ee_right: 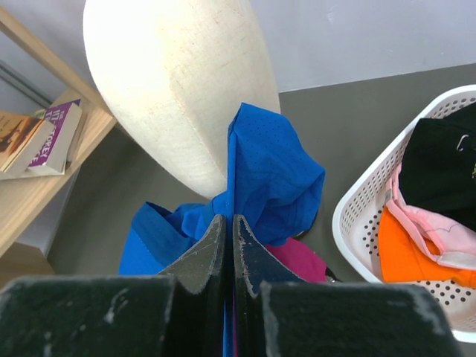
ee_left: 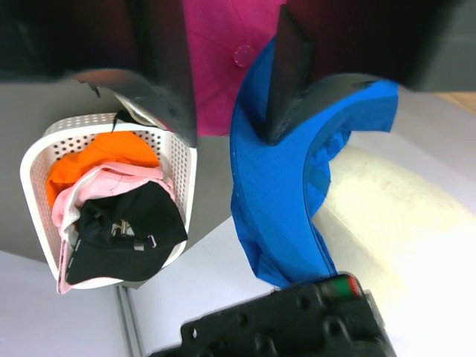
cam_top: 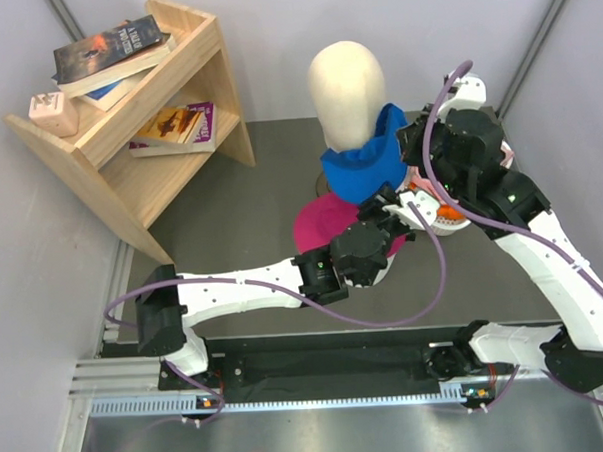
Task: Stack the hats
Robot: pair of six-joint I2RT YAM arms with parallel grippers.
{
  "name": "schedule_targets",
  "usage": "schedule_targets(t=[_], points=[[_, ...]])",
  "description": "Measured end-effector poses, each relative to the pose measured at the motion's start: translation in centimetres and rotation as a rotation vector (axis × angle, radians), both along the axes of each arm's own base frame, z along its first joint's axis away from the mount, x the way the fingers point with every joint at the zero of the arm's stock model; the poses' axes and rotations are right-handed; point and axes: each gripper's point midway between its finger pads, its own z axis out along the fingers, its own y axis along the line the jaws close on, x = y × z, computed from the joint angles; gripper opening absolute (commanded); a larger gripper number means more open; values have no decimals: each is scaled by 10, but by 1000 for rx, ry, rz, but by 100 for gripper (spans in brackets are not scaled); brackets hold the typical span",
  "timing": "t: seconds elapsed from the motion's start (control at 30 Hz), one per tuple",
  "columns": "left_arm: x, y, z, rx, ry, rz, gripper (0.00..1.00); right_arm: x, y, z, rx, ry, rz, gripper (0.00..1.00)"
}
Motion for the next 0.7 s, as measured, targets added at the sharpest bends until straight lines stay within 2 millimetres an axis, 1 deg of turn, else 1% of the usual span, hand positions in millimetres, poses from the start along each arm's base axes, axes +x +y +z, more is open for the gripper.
schedule_targets(t=[0.03,0.13,0.17,0.3,0.33,0.43,0.47,0.5,0.53,0.6,0.63,0.7], points=[[1,0,-1,6,-2,5,22,-1,-1,1,1,-2,-1,0],[2,2,0,1,-6,20,8,-1,-2,3,5,-9,-5,0],[3,2,1,4,-8,21,0,-1,-2,4,5,-11,-8,0],[4,3,0,2,-5,23,0,0,-4,3,-1,-11,-17,4],[4,3,-1,1,-1,20,0,0,-5,2,-5,-11,-19,6],[4,2,1,-27,19,-7,0,0,-6,3,-10,-14,-23,2],[4,2,2,-39,32,-22,0,0,-7,3,-12,-16,-25,2],[4,2,4,-52,45,-41,0,-1,-8,4,-12,-20,-28,5],[4,3,6,-68,60,-61,0,-1,-9,5,-9,-27,-31,27],[4,5,11,-104,93,-105,0,-3,-11,10,-4,-46,-33,61],[4,6,14,-129,110,-124,0,-4,-11,13,8,-52,-32,81],[9,12,19,-182,151,-148,0,-8,-12,20,16,-74,-21,91]])
